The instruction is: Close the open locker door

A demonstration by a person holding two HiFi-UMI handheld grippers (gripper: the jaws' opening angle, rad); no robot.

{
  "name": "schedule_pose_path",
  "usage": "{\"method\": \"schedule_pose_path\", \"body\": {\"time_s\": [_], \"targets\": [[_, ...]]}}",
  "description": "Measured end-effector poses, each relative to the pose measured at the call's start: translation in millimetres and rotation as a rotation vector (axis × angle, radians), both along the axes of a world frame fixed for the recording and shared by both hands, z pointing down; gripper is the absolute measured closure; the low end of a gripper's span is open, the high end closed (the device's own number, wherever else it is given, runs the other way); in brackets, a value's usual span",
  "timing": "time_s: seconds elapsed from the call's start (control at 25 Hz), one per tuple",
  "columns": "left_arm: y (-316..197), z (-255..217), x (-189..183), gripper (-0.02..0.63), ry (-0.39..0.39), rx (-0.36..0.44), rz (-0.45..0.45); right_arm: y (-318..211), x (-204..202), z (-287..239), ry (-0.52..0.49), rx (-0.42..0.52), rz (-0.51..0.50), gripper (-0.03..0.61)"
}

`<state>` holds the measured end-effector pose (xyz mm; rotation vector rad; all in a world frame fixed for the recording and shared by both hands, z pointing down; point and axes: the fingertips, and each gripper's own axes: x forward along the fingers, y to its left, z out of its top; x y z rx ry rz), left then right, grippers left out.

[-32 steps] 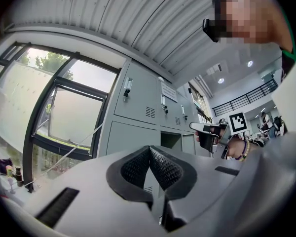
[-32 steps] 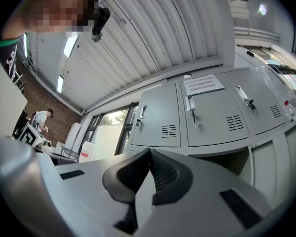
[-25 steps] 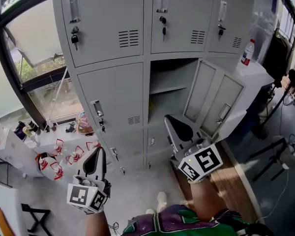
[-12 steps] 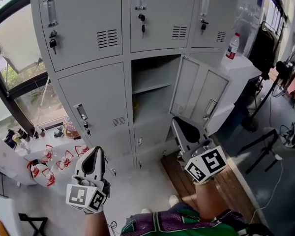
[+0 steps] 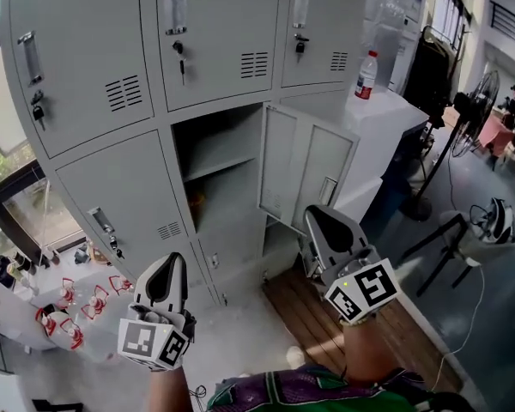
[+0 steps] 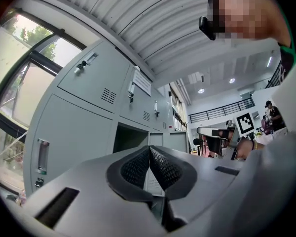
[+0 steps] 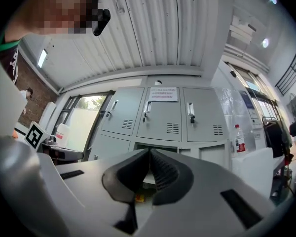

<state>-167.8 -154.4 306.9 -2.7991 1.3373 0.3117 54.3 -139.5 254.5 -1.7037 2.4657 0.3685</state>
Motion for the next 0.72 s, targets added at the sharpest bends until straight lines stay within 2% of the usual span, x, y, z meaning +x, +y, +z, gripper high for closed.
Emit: {"method": "schedule_pose_path", "body": {"time_s": [0.16,0.24,0.28,0.4,0.6,0.72], "targets": [[-3.8,-6.9,32.8,0.592,-0.004,0.015,0.046,7.0,43.3,0.4,-0.015,-0.002,0.071,0.56],[-5.0,-6.2,45.1,0.592,-0.009,0.011,0.065,10.5,61.7,2.0,-0.033,-0.008,0.096,0.527],[-6.0,-5.5,50.5,0.592,-0.012,0.008,0.072,11.6,68.7,2.6,-0.042,-0.012,0.098,0.497],[-8.8,-4.7,64.4,0.592,-0.014,0.002,0.086,12.8,85.6,5.6,-0.059,-0.029,0.1,0.29],[-8.4,-3.7,81.7,0.592,-0.019,-0.004,0.102,9.7,106.3,16.8,-0.035,-0.066,0.123,0.16],[-8.4,-0.7,89.0,0.592,-0.03,-0.015,0.1,2.6,117.4,27.2,-0.037,-0.095,0.137,0.129]]}}
